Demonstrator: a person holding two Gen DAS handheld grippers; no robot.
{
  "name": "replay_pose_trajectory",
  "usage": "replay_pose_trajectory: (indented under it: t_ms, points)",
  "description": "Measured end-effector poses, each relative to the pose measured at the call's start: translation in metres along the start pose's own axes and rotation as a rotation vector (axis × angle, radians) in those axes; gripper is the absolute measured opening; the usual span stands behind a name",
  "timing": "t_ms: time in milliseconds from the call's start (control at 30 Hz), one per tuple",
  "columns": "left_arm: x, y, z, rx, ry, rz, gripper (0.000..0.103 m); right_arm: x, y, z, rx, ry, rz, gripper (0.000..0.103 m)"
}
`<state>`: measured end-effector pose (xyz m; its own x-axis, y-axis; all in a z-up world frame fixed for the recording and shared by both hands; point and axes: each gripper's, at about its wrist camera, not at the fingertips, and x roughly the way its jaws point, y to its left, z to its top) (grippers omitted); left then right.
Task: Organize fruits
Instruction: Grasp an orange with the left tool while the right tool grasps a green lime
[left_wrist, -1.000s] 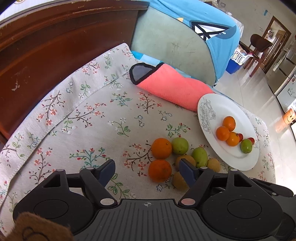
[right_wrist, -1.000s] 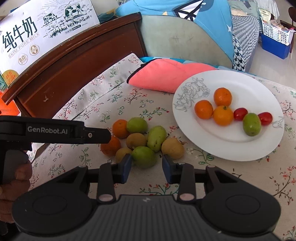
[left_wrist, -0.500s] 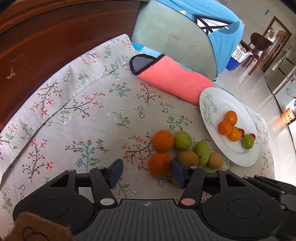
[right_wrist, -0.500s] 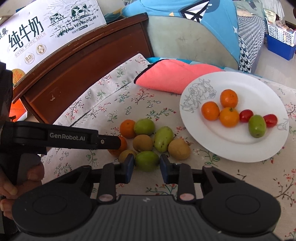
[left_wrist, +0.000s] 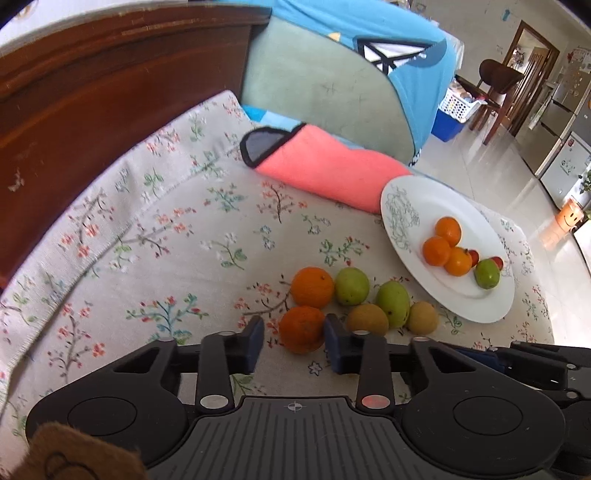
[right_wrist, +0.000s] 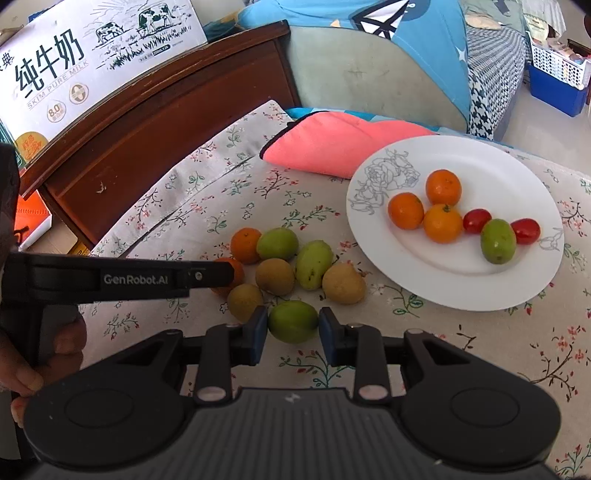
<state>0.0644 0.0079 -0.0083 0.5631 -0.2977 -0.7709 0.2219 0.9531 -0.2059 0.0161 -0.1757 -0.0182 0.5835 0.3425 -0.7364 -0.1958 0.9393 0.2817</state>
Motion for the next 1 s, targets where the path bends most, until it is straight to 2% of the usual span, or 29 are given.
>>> replay_pose_trajectory:
  t_ms: [100,167,267,333,400,533,1000]
  points:
    - [0.003,-0.001,0.000,0.012,0.007,-0.005,0.034,0.001,-0.001,0.001,0.007,0.001,-0.003,0.030]
    - [0.008,-0.002,-0.001,-0.007,0.025,-0.026,0.034,0.002,-0.001,0.001,0.011,0.002,-0.007,0.030]
    - [0.012,-0.007,-0.001,0.016,0.016,-0.021,0.035,0.002,-0.002,0.001,0.013,0.004,-0.010,0.030]
    - [0.014,-0.008,-0.002,0.017,0.015,-0.017,0.034,0.002,-0.002,0.000,0.016,0.005,-0.011,0.030]
    - [0.017,-0.008,-0.004,0.023,0.036,-0.024,0.029,0.002,-0.003,0.001,0.019,0.005,-0.013,0.030]
    - [0.014,-0.010,-0.009,0.048,0.033,-0.013,0.028,0.000,-0.003,0.002,0.023,0.000,-0.010,0.030]
    - [0.004,-0.009,-0.001,0.020,0.000,0.017,0.028,-0.005,-0.004,0.009,0.040,-0.022,0.002,0.030]
